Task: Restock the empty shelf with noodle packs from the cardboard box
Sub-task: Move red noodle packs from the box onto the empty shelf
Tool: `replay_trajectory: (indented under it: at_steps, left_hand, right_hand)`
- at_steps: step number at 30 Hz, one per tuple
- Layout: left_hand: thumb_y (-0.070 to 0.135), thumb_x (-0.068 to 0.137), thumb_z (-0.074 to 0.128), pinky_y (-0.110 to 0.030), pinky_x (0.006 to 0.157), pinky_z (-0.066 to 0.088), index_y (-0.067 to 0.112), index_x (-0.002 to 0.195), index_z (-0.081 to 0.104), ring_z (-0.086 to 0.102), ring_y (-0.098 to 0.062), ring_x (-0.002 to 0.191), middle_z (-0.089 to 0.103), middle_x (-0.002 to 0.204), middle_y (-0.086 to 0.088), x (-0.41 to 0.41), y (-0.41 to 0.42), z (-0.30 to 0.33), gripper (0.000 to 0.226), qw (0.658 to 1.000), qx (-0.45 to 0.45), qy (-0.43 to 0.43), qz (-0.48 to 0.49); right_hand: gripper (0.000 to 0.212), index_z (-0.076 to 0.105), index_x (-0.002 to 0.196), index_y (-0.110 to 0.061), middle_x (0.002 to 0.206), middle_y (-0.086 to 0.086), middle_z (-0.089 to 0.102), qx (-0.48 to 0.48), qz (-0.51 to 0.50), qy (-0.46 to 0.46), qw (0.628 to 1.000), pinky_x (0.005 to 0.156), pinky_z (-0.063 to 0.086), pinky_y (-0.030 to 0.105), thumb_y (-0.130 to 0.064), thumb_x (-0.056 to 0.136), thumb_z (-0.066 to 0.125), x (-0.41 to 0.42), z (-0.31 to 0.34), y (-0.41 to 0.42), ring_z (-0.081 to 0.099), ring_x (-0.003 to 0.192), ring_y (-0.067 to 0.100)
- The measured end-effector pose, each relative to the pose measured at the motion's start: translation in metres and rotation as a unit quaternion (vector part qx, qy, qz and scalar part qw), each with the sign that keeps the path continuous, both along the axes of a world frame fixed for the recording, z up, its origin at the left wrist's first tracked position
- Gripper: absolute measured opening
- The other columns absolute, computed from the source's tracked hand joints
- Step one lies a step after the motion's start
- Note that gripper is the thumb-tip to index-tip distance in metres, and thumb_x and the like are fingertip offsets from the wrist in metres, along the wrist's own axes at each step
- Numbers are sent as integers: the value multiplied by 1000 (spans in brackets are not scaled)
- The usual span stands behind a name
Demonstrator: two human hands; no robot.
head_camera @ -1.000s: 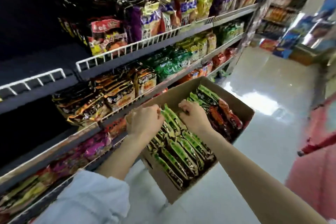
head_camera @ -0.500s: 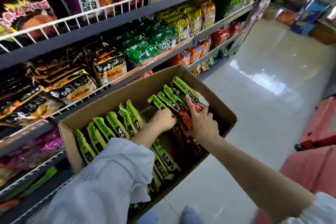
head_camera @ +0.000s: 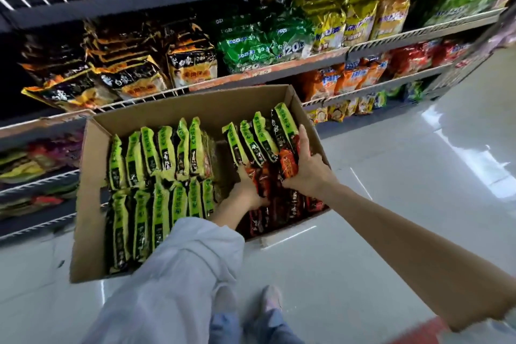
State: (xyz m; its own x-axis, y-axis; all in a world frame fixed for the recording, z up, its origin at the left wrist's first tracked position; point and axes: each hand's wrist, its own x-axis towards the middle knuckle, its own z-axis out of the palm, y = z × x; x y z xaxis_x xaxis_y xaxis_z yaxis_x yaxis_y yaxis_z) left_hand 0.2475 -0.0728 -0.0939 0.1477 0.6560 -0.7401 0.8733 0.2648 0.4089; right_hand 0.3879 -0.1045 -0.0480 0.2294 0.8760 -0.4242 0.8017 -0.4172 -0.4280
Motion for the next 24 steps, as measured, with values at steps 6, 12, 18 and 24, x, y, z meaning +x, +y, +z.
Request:
replay_trajectory:
  at_steps: [6,12,18,24]
  left_hand:
    - [9,84,65,-37,83,50,13,148,-8,61,-34,106,58,121,-21,-1,-7,-9,97,998,58,7,32]
    - [14,83,70,-40,90,50,17,149,-11,60,-36,109,55,127,-24,-10,-15,-9,104,995,89,-15,33]
    - [23,86,67,-35,86,50,12,149,2,58,-33,111,45,137,-22,-18,-6,2,92,996,73,-4,40]
    - [40,97,45,-34,98,41,6,142,36,52,-28,118,42,140,-17,-23,18,50,57,984,165,-60,29]
  right_hand:
    - [89,-4,145,-50,133,24,29,51,54,-85,994,81,49,45,-36,87,63,-10,-7,-18,53,105,41]
    - [83,17,142,-30,131,20,33,-6,14,-85,996,86,48,47,-47,79,69,-17,-18,-16,53,108,43]
    - [64,30,130,-20,114,16,46,13,10,-73,997,69,42,37,-41,82,66,-10,0,-9,50,81,31]
    - [47,41,113,-20,91,3,57,91,11,1,996,69,45,35,-44,80,65,-9,47,4,56,87,26]
